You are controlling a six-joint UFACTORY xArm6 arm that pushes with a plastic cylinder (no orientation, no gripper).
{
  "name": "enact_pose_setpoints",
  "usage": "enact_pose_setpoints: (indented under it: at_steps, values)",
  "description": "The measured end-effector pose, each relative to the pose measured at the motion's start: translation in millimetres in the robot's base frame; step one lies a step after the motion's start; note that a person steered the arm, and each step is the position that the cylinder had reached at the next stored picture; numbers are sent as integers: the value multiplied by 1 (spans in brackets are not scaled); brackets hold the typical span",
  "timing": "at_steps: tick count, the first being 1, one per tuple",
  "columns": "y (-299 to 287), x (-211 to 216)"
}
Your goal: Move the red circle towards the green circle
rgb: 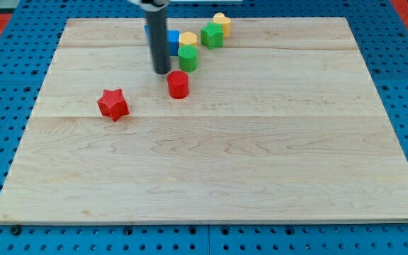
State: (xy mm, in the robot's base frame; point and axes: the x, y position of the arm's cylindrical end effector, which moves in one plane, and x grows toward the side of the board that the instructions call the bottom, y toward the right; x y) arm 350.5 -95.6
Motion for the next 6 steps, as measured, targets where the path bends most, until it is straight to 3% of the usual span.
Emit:
enact_pose_setpoints:
  at_steps: [1,3,4,5,6]
  values:
    - [22,45]
    - [52,31]
    - [83,57]
    - [121,48]
    - [77,34]
